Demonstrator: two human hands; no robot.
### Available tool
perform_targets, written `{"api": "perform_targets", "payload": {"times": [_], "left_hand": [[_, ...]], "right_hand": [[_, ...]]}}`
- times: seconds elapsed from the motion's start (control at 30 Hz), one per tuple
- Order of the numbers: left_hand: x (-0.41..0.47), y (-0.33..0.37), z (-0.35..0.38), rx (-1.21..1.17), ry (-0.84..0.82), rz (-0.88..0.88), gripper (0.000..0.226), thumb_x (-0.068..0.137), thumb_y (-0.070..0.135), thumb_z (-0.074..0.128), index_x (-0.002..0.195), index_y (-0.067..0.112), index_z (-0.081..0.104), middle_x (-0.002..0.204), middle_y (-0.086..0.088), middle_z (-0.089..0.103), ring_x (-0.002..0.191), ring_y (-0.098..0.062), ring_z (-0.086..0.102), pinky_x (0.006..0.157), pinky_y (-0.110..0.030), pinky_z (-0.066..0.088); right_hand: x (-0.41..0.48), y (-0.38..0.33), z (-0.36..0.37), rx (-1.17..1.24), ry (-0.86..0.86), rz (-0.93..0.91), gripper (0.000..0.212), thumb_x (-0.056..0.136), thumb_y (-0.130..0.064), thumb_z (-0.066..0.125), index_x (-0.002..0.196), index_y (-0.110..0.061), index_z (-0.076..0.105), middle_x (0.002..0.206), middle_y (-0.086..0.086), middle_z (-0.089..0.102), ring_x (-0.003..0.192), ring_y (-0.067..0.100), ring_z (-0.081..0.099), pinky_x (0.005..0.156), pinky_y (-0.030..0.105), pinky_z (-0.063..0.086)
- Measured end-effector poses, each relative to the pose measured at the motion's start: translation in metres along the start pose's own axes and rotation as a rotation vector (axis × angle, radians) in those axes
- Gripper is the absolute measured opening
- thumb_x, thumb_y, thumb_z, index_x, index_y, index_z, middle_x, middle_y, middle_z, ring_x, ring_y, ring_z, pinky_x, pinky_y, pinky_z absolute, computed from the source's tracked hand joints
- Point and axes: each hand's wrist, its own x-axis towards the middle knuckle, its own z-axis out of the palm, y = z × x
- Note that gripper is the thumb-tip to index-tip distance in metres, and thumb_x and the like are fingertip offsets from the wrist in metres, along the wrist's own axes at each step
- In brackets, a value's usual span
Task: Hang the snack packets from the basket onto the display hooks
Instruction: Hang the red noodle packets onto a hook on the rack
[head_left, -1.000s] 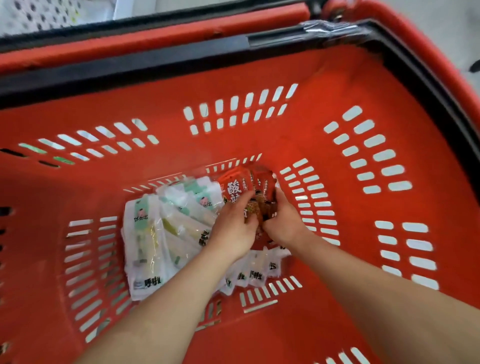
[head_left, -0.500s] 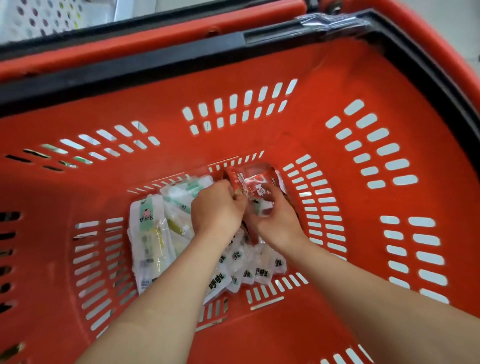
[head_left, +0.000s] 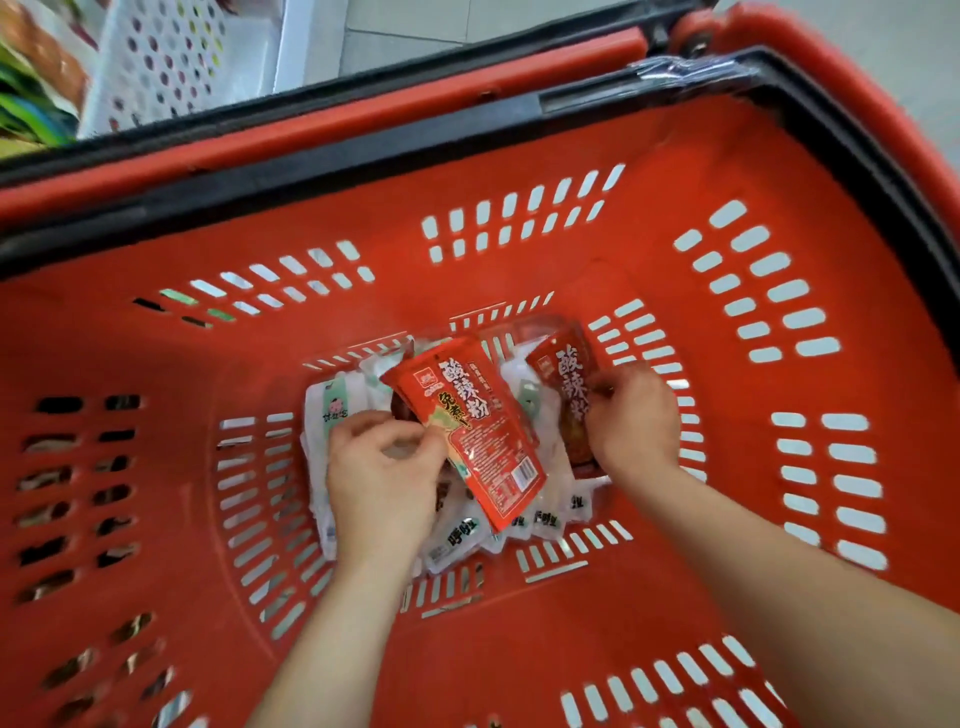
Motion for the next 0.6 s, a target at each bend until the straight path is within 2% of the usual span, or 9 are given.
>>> {"api": "perform_targets", "payload": {"times": [0.03, 0.1, 0.17, 0.27, 0.3, 0.37, 0.43, 0.53, 0.6], "left_hand": [[-0.006, 0.000, -0.010, 0.021, 0.037, 0.005, 0.011, 0.077, 0.019, 0.075, 0.069, 0.023, 0.070, 0.105, 0.003, 0.059, 0.087, -0.003, 0.052, 0.077, -0.004, 0.033], [-0.016, 0.002, -0.029, 0.028, 0.068, 0.015, 0.016, 0.074, 0.014, 0.075, 0.063, 0.023, 0.067, 0.095, 0.002, 0.065, 0.088, -0.012, 0.057, 0.084, -0.024, 0.042], [-0.027, 0.007, -0.047, 0.027, 0.075, 0.003, 0.019, 0.073, 0.010, 0.073, 0.060, 0.021, 0.065, 0.076, 0.001, 0.067, 0.077, -0.018, 0.062, 0.073, -0.036, 0.048], [-0.050, 0.029, -0.068, 0.067, 0.066, 0.061, 0.022, 0.072, 0.005, 0.071, 0.057, 0.018, 0.062, 0.068, 0.002, 0.064, 0.068, -0.012, 0.059, 0.062, -0.020, 0.041], [-0.060, 0.039, -0.074, 0.091, 0.052, 0.115, 0.022, 0.071, 0.005, 0.071, 0.057, 0.018, 0.061, 0.071, 0.004, 0.065, 0.072, -0.010, 0.059, 0.063, -0.015, 0.039], [-0.079, 0.058, -0.080, 0.114, 0.008, 0.195, 0.021, 0.071, 0.007, 0.072, 0.057, 0.019, 0.061, 0.088, 0.008, 0.068, 0.086, -0.003, 0.060, 0.074, -0.012, 0.039], [-0.098, 0.073, -0.081, 0.117, -0.033, 0.275, 0.018, 0.069, 0.012, 0.072, 0.056, 0.018, 0.061, 0.102, 0.009, 0.067, 0.094, 0.003, 0.057, 0.080, -0.010, 0.038], [-0.121, 0.095, -0.087, 0.107, -0.044, 0.437, 0.013, 0.067, 0.020, 0.062, 0.056, 0.017, 0.055, 0.111, 0.006, 0.069, 0.094, -0.001, 0.060, 0.076, -0.012, 0.040], [-0.132, 0.109, -0.098, 0.107, -0.032, 0.523, 0.017, 0.072, 0.028, 0.056, 0.059, 0.018, 0.058, 0.116, 0.007, 0.067, 0.100, -0.005, 0.062, 0.080, -0.020, 0.049]], "right_hand": [[-0.004, -0.002, -0.010, 0.005, 0.049, 0.022, 0.026, 0.089, -0.006, 0.053, 0.100, -0.014, 0.075, 0.107, 0.009, 0.069, 0.092, 0.031, 0.064, 0.066, 0.027, 0.038], [-0.015, -0.008, -0.032, 0.041, 0.089, 0.041, 0.029, 0.087, -0.005, 0.052, 0.104, -0.016, 0.073, 0.113, 0.007, 0.063, 0.098, 0.031, 0.061, 0.070, 0.027, 0.033], [-0.030, -0.014, -0.051, 0.089, 0.094, 0.002, 0.032, 0.086, -0.004, 0.052, 0.109, -0.018, 0.071, 0.113, 0.004, 0.056, 0.097, 0.029, 0.059, 0.073, 0.025, 0.033], [-0.062, -0.024, -0.075, 0.218, 0.001, -0.069, 0.041, 0.086, 0.006, 0.053, 0.112, -0.019, 0.071, 0.108, -0.003, 0.047, 0.094, 0.014, 0.055, 0.076, 0.009, 0.040], [-0.076, -0.028, -0.082, 0.259, -0.064, -0.084, 0.043, 0.086, 0.010, 0.052, 0.112, -0.019, 0.071, 0.107, -0.004, 0.047, 0.090, 0.006, 0.052, 0.073, 0.001, 0.039], [-0.103, -0.036, -0.093, 0.314, -0.176, -0.146, 0.041, 0.087, 0.010, 0.054, 0.108, -0.020, 0.071, 0.100, -0.007, 0.051, 0.085, 0.000, 0.052, 0.074, -0.003, 0.037], [-0.128, -0.045, -0.103, 0.408, -0.264, -0.166, 0.033, 0.089, 0.004, 0.058, 0.101, -0.023, 0.073, 0.098, -0.007, 0.056, 0.090, 0.002, 0.058, 0.081, 0.003, 0.042], [-0.153, -0.061, -0.129, 0.672, -0.402, -0.076, 0.030, 0.088, 0.003, 0.062, 0.102, -0.020, 0.074, 0.104, -0.001, 0.065, 0.097, 0.015, 0.067, 0.090, 0.037, 0.055], [-0.162, -0.070, -0.157, 0.827, -0.469, -0.009, 0.035, 0.085, 0.006, 0.059, 0.098, -0.021, 0.076, 0.108, 0.002, 0.067, 0.096, 0.016, 0.068, 0.090, 0.041, 0.055]]}}
